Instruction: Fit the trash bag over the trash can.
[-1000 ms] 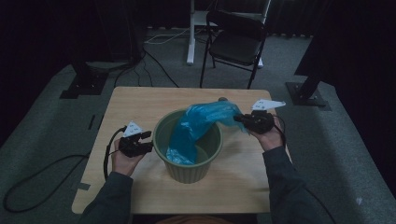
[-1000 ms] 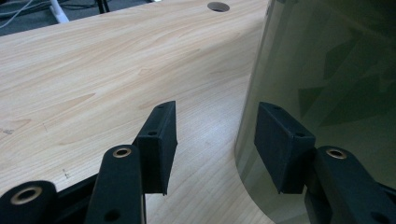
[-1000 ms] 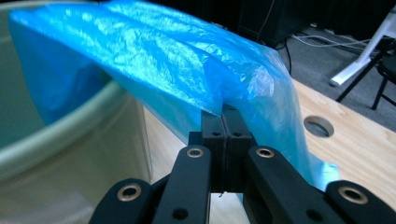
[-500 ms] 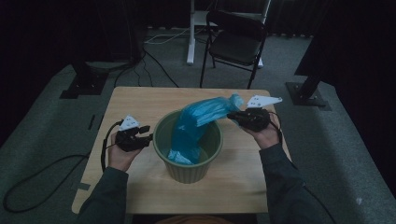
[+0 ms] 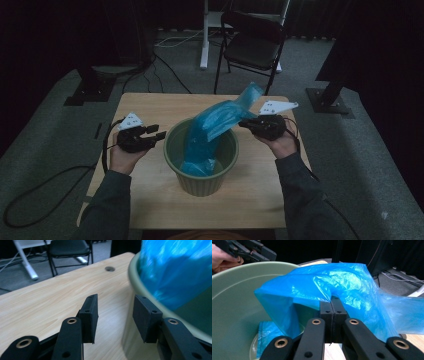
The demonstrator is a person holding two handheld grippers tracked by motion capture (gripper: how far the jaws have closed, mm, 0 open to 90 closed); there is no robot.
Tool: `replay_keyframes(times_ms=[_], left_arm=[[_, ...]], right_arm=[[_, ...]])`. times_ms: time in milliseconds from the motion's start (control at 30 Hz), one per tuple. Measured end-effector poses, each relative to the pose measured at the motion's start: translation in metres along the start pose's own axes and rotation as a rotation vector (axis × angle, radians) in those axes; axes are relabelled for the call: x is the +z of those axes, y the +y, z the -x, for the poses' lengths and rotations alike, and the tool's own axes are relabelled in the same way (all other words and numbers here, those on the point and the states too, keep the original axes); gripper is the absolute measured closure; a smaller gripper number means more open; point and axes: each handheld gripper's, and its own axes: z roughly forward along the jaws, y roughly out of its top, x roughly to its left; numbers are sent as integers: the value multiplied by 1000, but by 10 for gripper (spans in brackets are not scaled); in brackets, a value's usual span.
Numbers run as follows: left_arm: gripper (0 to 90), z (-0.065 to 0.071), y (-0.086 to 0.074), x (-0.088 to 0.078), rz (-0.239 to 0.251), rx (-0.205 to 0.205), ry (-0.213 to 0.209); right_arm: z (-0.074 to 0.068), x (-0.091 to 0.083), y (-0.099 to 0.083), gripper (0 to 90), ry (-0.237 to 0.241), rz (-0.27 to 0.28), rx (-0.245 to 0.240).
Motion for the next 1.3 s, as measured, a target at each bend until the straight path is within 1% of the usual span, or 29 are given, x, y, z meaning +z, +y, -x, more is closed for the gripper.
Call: replay_keyframes(times_ms=[33,67,100,133,167,200,233,267,300,333,367,400,500,533,567,600,633,667,700,733,767,800,900,933,1033,1067,1100,1200,1300], left_arm=[[536,0,3,-1,3,0,-10],[532,0,3,-1,3,0,-10],[532,1,6,-1,4,1,-13],[525,2,11,-2,2,7,-12],[518,2,11,-2,2,7,-12],[518,2,17,-4,6,9,-23],[518,2,17,-4,6,9,-23],[517,4,23,-6,9,23,-27],[516,4,23,-6,9,23,-27],[514,7,29,-6,17,36,-40],[511,7,29,-6,17,36,-40],[507,11,35,-4,21,52,-55],[493,15,40,-2,24,63,-67],[486,19,45,1,32,74,-82],[481,19,45,1,32,74,-82],[473,22,48,3,29,81,-97],[470,22,48,3,29,81,-97],[469,26,52,6,34,87,-121],[461,26,52,6,34,87,-121],[454,29,55,9,26,96,-132],[451,29,55,9,26,96,-132],[446,31,59,12,18,100,-152],[436,32,61,15,10,100,-158],[434,34,65,20,1,99,-175],[430,36,67,24,-2,103,-176],[430,37,68,26,-3,104,-185],[431,39,70,30,-13,108,-194],[436,44,71,36,-42,119,-197],[451,46,71,39,-50,127,-202]], right_arm=[[-1,1,1,900,3,-1,-3],[-2,1,2,900,4,-4,-6],[-2,1,2,900,4,-4,-6],[-5,3,5,900,12,-8,-17],[-5,3,5,900,12,-8,-17],[-7,4,7,900,16,-11,-22],[-7,4,7,900,16,-11,-22],[-9,5,9,900,21,-11,-30],[-9,6,10,900,22,-9,-30],[-10,7,11,900,29,-9,-32],[-10,7,11,900,29,-9,-32],[-13,8,13,900,42,-10,-36],[-18,12,15,900,56,-14,-50],[-20,13,16,900,61,-18,-56],[-22,14,17,900,65,-22,-62],[-24,16,18,900,69,-23,-67],[-24,16,18,900,69,-23,-67],[-27,18,19,900,75,-28,-79],[-27,18,19,900,75,-28,-79],[-30,21,20,900,82,-31,-89],[-31,22,20,900,87,-33,-91],[-33,23,21,900,91,-33,-102],[-34,24,21,900,98,-30,-107],[-38,27,20,900,109,-34,-112],[-40,28,19,900,121,-32,-116],[-40,28,19,900,121,-32,-116],[-41,28,19,900,123,-30,-120],[-47,28,21,900,135,-23,-142],[-50,28,23,900,137,-23,-158]])
